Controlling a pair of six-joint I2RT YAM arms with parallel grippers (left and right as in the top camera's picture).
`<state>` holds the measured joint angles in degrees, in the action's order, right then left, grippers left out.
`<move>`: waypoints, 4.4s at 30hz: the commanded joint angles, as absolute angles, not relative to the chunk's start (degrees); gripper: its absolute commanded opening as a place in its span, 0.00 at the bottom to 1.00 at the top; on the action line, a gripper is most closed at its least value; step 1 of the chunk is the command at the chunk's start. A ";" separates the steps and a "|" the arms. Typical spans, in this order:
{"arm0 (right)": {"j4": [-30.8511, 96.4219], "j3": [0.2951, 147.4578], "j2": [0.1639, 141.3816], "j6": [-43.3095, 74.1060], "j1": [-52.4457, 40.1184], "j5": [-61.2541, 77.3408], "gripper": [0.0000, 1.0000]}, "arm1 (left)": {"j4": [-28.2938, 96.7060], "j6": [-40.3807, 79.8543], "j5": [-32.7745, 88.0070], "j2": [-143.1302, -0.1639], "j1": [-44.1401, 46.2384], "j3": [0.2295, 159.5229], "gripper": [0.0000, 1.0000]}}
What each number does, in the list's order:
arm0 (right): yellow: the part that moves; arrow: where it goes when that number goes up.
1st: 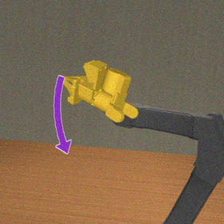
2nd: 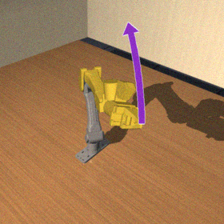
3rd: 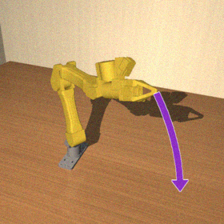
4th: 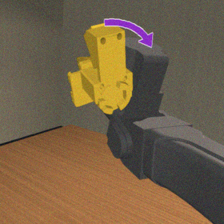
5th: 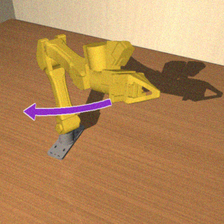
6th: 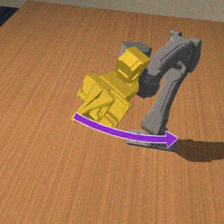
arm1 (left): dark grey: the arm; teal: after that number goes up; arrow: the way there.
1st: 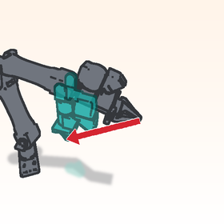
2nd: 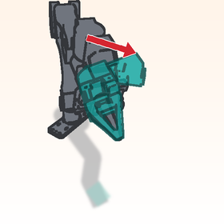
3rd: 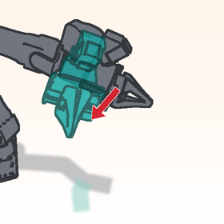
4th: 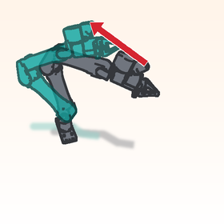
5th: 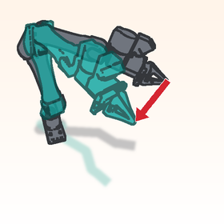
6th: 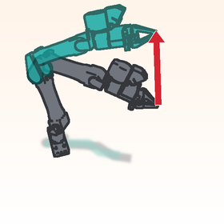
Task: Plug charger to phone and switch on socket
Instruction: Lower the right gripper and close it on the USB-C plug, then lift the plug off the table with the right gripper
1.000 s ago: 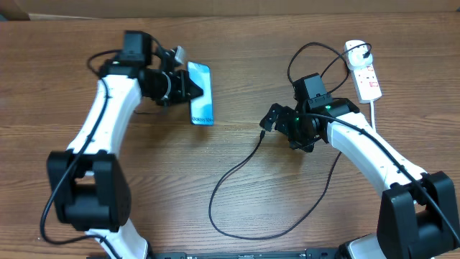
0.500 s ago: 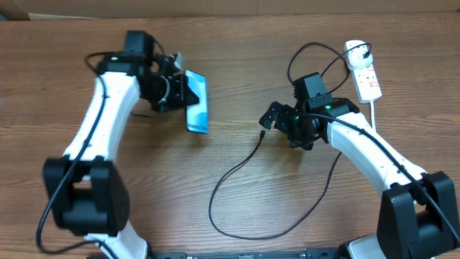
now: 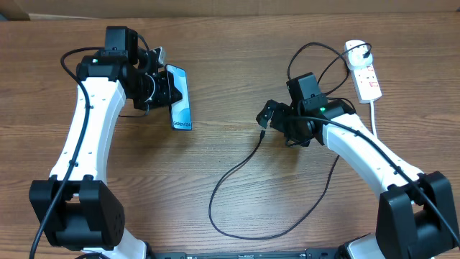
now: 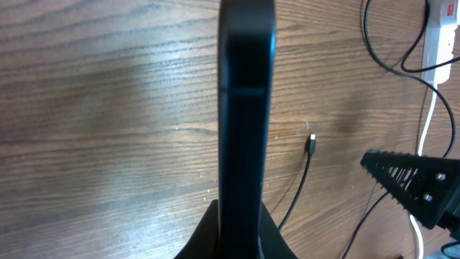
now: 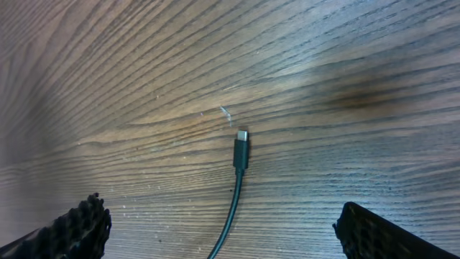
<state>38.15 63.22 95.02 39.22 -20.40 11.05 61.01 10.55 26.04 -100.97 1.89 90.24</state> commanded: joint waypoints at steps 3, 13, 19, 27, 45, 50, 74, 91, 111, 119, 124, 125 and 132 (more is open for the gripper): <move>37.78 63.70 97.56 39.13 -20.67 7.11 0.89 | 60.66 12.47 24.99 -100.40 2.28 90.04 0.04; 37.32 63.70 101.41 40.64 -20.67 9.72 0.88 | 61.06 13.34 24.86 -100.42 2.28 90.04 0.04; 37.78 63.53 102.37 40.69 -20.69 10.37 0.74 | 61.06 14.41 24.93 -100.62 2.28 90.04 0.04; 37.95 62.61 102.67 44.97 -22.70 11.16 0.55 | 61.10 14.41 25.06 -100.77 2.28 90.04 0.04; 33.56 59.83 102.78 48.01 -23.70 8.19 0.41 | 61.08 14.39 25.06 -100.77 2.28 90.04 0.04; 32.18 59.83 102.78 48.14 -23.97 8.29 0.41 | 61.08 14.39 25.08 -100.77 2.28 90.04 0.04; 24.86 56.27 104.07 47.05 -24.21 11.86 0.41 | 61.01 14.39 25.02 -100.77 2.28 90.04 0.04; 22.33 55.40 106.54 46.46 -24.23 12.32 0.28 | 60.84 14.39 25.02 -100.77 2.28 90.04 0.04; 22.31 55.40 106.54 46.44 -24.21 12.10 0.14 | 60.62 14.39 25.02 -100.77 2.28 90.04 0.04; 22.11 55.40 106.54 46.44 -24.23 12.10 0.12 | 60.60 14.39 25.02 -100.77 2.28 90.04 0.04; 22.13 55.40 106.54 46.44 -24.21 12.10 0.09 | 60.62 14.39 25.04 -100.77 2.28 90.04 0.04; 22.13 55.40 106.54 46.44 -24.23 12.10 0.09 | 60.62 14.39 25.04 -100.77 2.28 90.04 0.04; 22.11 55.40 106.54 46.44 -24.21 12.12 0.04 | 60.62 14.39 25.04 -100.77 2.28 90.04 0.04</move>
<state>22.09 56.14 105.14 46.70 -23.77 12.67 60.88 13.58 24.58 -100.99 1.89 90.04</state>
